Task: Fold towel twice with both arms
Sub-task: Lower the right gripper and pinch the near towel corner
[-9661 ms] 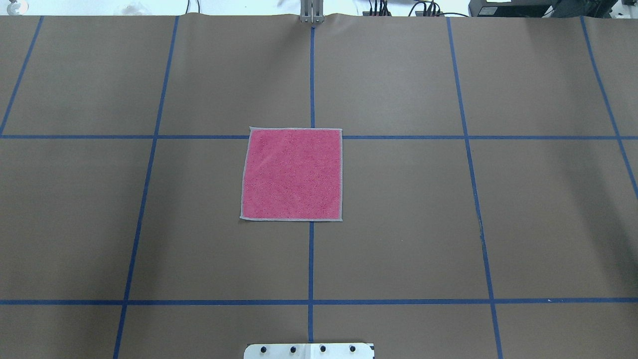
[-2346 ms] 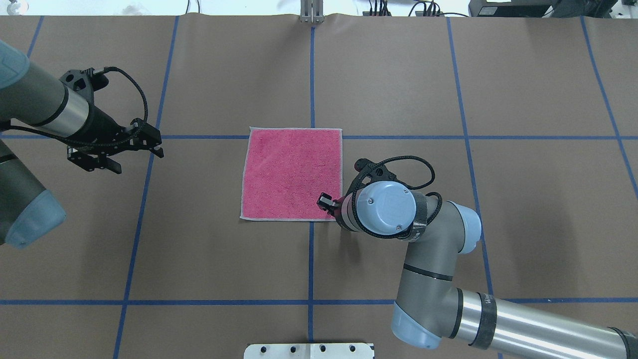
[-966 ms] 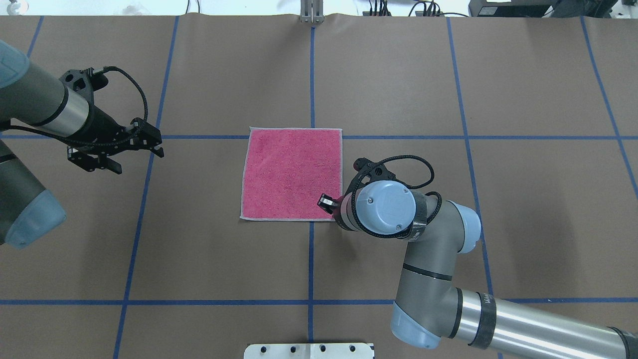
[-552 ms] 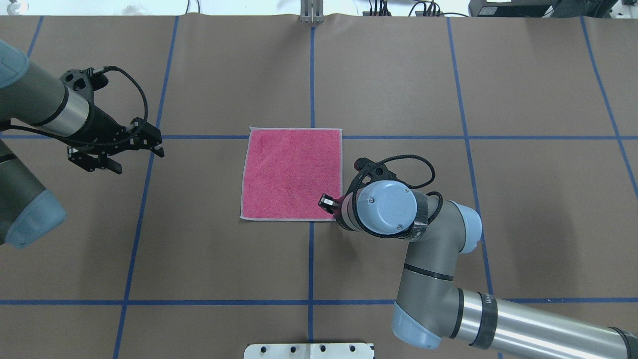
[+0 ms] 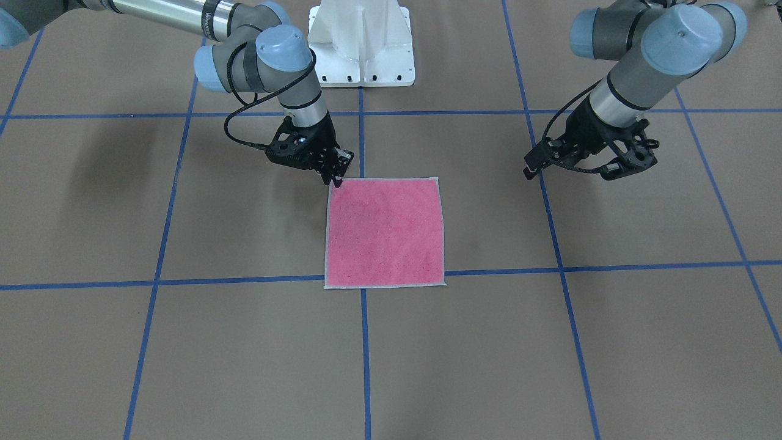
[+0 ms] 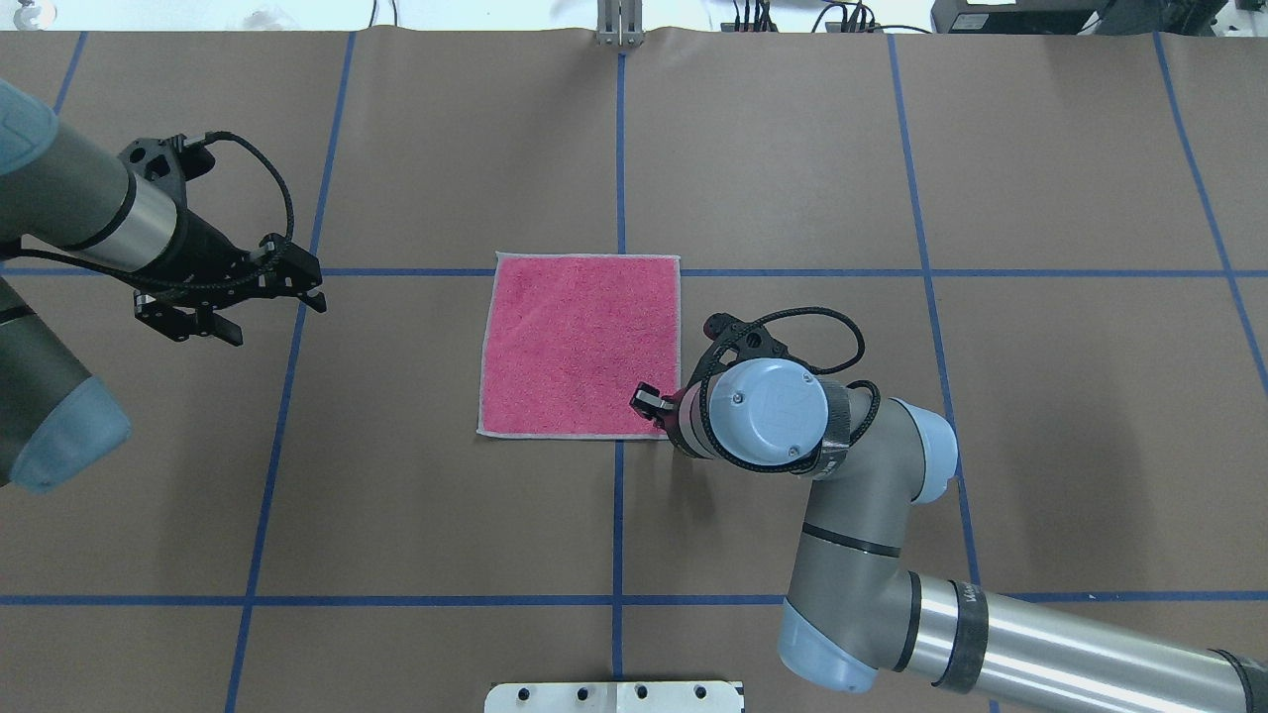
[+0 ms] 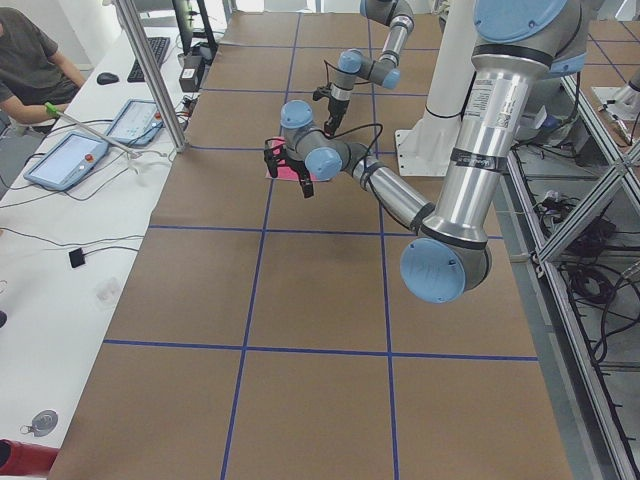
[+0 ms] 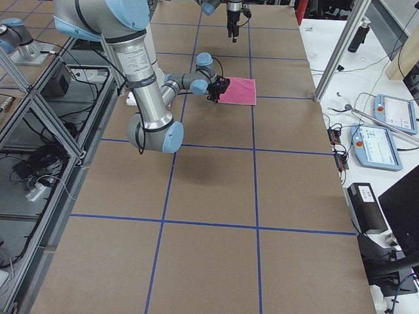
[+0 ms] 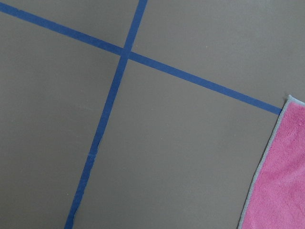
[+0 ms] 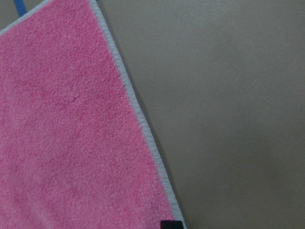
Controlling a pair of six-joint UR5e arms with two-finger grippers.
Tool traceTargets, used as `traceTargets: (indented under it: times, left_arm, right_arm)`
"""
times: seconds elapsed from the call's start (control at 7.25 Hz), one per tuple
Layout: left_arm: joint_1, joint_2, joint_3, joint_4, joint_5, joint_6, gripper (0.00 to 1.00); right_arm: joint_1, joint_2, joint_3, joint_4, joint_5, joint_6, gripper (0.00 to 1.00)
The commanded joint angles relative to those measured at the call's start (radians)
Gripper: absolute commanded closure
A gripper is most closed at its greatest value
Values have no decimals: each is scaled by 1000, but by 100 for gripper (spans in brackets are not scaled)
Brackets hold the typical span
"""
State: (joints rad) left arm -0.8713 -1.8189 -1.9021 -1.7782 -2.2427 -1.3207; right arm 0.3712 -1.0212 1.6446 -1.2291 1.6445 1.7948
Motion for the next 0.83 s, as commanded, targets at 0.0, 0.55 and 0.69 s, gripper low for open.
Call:
traceTargets:
  times: [0.0, 0.55, 0.69]
  left_arm:
    - [0, 0, 0, 0, 0, -9, 0]
    - [0, 1, 0, 0, 0, -9, 0]
    - [0, 1, 0, 0, 0, -9, 0]
  right_arm:
    - [0, 1, 0, -3, 0, 0, 47]
    - [0, 1, -6, -4, 0, 8, 55]
    - [0, 1, -9, -4, 0, 9, 61]
